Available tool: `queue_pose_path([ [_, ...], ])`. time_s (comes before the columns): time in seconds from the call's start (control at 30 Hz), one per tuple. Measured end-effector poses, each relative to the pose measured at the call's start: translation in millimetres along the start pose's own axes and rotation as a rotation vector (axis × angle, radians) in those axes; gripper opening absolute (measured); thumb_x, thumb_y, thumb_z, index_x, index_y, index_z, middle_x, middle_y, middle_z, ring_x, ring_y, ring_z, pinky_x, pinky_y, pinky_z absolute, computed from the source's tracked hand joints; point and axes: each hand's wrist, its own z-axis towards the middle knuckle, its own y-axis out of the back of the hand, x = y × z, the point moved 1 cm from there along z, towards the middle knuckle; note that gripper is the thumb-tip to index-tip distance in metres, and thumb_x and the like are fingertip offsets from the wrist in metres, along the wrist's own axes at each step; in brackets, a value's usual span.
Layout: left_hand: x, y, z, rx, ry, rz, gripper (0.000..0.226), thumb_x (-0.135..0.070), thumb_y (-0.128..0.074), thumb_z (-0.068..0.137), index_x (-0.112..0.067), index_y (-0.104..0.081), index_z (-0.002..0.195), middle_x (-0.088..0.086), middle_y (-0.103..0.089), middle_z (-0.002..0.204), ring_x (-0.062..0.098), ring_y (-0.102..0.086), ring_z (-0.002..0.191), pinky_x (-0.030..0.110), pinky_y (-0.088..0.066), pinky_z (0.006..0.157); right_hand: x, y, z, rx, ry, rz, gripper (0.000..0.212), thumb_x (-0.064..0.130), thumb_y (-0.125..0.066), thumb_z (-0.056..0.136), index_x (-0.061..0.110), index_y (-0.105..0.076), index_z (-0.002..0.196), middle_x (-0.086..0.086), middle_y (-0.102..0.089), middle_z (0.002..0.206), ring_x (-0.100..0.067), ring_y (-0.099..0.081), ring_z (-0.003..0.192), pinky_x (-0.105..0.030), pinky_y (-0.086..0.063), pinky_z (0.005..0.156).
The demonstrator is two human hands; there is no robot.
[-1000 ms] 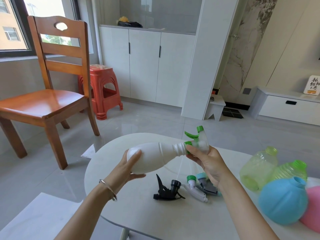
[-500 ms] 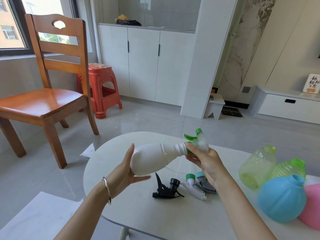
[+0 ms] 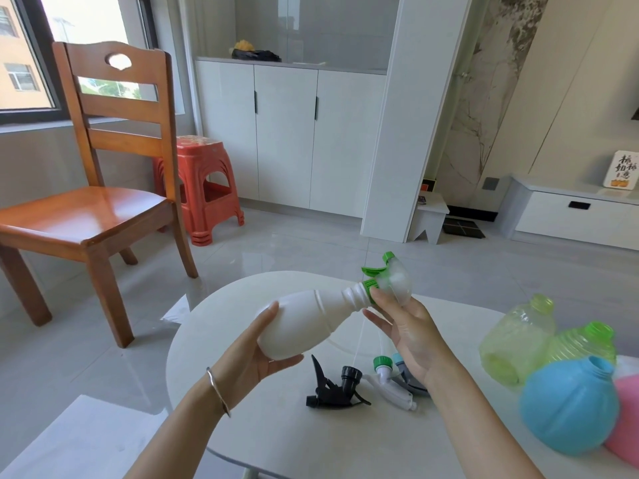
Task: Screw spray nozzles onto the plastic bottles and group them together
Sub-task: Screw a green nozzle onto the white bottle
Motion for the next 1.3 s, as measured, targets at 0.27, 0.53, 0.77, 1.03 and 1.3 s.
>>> queue_pose_path([
  [0.27, -3.5, -5.0, -7.1, 0.065, -0.075, 0.063, 0.058, -0.044, -0.076, 0.058, -0.028, -0.064, 0.113, -0.001, -0.072, 0.108, 0.024, -0.069, 0.100, 0.038, -0.058, 0.074, -3.1, -6.9, 1.4, -0.138, -0.006, 0.085, 0.028, 0.026, -0.071, 0.072, 0.013, -0.071, 0.097, 0.002, -0.073, 0.097, -0.011, -0.064, 0.098, -0.022, -0.053, 0.082],
  [0.53, 2.6, -5.6, -7.4, 0.081, -0.013, -0.001, 0.052, -0.044, -0.075, 0.060, -0.028, -0.068, 0.110, 0.003, -0.072, 0.105, 0.025, -0.069, 0.098, 0.038, -0.058, 0.073, -4.1, -17.4, -1.3, 0.024, -0.075, 0.212, 0.024, 0.032, -0.063, 0.075, 0.019, -0.073, 0.093, 0.002, -0.072, 0.111, -0.009, -0.064, 0.109, -0.027, -0.046, 0.093],
  [0.77, 4.1, -12.3, -9.5, 0.046, -0.084, 0.058, 0.069, -0.040, -0.078, 0.058, -0.019, -0.055, 0.120, 0.009, -0.061, 0.121, 0.027, -0.068, 0.101, 0.041, -0.057, 0.075, 1.0, -20.6, -1.0, -0.074, -0.100, 0.278, 0.032, 0.033, -0.069, 0.068, 0.017, -0.071, 0.095, 0.001, -0.071, 0.113, -0.008, -0.063, 0.109, -0.025, -0.047, 0.087],
  [1.03, 5.1, -9.8, -10.1, -0.009, -0.180, 0.165, 0.062, -0.039, -0.080, 0.057, -0.026, -0.059, 0.113, 0.006, -0.061, 0.119, 0.030, -0.062, 0.110, 0.053, -0.054, 0.087, 0.7, -23.3, 1.5, -0.117, -0.127, 0.296, 0.028, 0.033, -0.070, 0.067, 0.018, -0.071, 0.091, 0.002, -0.071, 0.113, -0.005, -0.062, 0.108, -0.026, -0.040, 0.099],
  [1.3, -1.9, -7.8, -14.4, -0.028, -0.243, 0.221, 0.057, -0.042, -0.078, 0.056, -0.031, -0.060, 0.109, -0.003, -0.065, 0.110, 0.019, -0.064, 0.102, 0.050, -0.055, 0.087, 0.6, -28.8, 1.3, -0.074, -0.097, 0.239, 0.028, 0.038, -0.070, 0.067, 0.022, -0.074, 0.089, 0.004, -0.071, 0.114, -0.004, -0.061, 0.111, -0.027, -0.037, 0.104],
])
